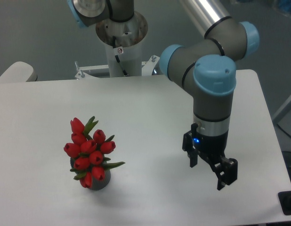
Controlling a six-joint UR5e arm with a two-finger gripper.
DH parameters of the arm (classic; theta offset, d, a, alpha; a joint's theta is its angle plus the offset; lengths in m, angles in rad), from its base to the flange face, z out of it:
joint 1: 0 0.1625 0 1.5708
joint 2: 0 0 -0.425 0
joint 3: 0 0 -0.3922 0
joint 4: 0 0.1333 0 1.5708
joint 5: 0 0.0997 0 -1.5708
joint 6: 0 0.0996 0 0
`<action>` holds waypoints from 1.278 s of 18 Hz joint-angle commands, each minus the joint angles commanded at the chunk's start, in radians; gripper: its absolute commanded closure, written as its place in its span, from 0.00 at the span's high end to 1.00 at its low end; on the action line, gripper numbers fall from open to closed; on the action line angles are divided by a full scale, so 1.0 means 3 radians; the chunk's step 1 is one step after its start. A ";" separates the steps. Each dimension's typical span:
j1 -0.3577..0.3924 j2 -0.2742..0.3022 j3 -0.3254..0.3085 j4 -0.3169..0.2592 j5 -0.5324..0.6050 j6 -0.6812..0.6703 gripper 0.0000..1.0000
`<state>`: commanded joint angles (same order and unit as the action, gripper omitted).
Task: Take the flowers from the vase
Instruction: 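Open the gripper and move it toward the red tulip bouquet, then advance the open gripper to the tulip stems above the vase rim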
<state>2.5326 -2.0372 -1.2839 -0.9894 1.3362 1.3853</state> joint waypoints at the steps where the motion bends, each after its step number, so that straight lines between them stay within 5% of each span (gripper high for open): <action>1: -0.0010 0.0031 -0.0041 0.0005 -0.0005 -0.0031 1.00; 14: 0.0020 0.0327 -0.0603 -0.0005 -0.0792 -0.0281 1.00; 23: 0.0317 0.0419 -0.1165 0.0036 -0.2202 -0.0650 1.00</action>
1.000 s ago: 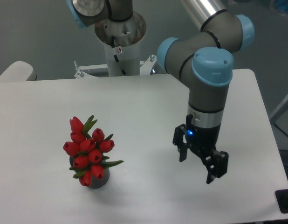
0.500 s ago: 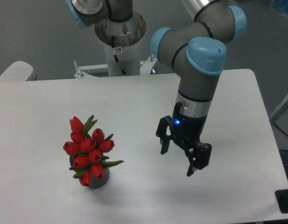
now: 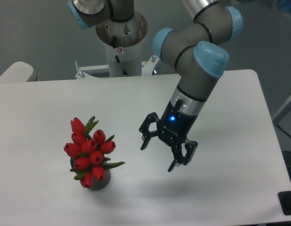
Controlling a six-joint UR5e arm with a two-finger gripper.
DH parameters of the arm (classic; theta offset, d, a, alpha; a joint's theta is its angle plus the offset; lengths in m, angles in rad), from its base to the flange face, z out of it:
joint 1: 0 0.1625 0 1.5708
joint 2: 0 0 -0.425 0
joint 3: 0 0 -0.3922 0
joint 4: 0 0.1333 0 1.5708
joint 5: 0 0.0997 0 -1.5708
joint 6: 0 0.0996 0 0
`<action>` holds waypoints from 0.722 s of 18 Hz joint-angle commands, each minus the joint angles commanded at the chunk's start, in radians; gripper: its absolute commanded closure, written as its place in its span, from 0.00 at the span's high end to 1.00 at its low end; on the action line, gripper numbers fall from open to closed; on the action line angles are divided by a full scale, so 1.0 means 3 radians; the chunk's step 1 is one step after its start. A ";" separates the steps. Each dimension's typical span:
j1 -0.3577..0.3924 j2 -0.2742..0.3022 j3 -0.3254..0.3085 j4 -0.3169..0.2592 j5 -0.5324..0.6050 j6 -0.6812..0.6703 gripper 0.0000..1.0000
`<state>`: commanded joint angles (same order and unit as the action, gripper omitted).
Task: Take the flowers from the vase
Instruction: 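Advance the open gripper to the tulip stems above the vase rim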
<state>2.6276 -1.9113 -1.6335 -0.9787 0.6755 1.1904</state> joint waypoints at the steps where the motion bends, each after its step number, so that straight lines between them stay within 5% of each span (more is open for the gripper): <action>1: 0.0031 0.0000 -0.0056 0.0000 -0.0164 0.0000 1.00; 8: 0.0006 0.0020 -0.0465 0.0363 -0.0314 0.0036 1.00; 13: -0.0076 0.0097 -0.0644 0.0399 -0.0339 0.0040 1.00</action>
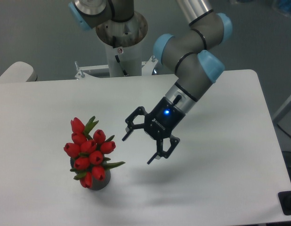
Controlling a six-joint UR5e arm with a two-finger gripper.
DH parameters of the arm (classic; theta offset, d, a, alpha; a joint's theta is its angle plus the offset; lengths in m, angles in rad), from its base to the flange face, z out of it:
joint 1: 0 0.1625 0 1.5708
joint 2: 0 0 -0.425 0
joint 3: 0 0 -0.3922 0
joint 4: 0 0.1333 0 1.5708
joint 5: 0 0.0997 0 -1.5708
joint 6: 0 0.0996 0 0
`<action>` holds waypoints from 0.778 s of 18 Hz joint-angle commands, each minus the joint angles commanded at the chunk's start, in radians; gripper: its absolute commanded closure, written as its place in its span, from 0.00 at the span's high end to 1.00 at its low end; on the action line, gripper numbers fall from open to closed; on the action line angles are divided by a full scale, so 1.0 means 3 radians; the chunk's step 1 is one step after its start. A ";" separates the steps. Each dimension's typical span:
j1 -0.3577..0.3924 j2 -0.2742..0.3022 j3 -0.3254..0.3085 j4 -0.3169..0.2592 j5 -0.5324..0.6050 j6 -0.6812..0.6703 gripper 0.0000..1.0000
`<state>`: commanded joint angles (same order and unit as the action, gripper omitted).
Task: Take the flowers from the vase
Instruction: 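Advance the open gripper to the tulip stems above the vase rim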
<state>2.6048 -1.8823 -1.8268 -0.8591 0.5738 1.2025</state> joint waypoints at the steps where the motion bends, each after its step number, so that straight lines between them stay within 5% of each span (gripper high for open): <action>1: -0.0031 0.0021 -0.0056 0.0066 -0.0051 0.0010 1.00; 3: -0.0061 0.0021 -0.0082 0.0209 -0.0168 -0.0030 1.00; 14: -0.0138 0.0026 -0.0144 0.0261 -0.0430 0.0011 1.00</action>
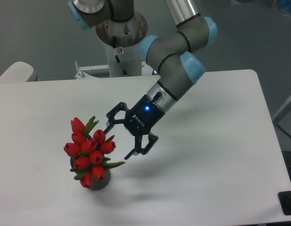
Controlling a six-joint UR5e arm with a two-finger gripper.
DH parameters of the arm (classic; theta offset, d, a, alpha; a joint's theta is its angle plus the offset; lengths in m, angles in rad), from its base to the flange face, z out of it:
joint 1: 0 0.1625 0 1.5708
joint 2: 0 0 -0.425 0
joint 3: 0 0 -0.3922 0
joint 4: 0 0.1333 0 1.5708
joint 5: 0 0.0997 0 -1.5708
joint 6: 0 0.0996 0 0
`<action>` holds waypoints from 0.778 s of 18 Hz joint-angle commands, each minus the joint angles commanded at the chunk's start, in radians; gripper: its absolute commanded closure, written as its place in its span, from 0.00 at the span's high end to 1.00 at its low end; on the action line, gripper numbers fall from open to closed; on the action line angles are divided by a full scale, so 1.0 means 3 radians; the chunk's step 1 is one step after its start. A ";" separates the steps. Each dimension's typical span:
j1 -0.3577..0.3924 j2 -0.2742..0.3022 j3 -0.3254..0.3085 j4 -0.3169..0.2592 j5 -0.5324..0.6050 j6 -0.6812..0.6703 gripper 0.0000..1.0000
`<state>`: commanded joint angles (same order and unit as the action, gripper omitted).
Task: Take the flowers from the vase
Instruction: 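Advance the open gripper to the tulip stems above the vase rim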
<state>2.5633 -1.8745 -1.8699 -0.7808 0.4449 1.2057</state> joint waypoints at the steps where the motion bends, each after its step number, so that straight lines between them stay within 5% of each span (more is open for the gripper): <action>1: 0.0000 -0.0005 0.0000 0.0056 -0.0005 -0.0005 1.00; 14: -0.0159 -0.0087 -0.0015 0.0174 -0.0005 0.0005 1.00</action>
<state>2.5157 -1.9006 -1.8745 -0.7287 0.4433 1.2072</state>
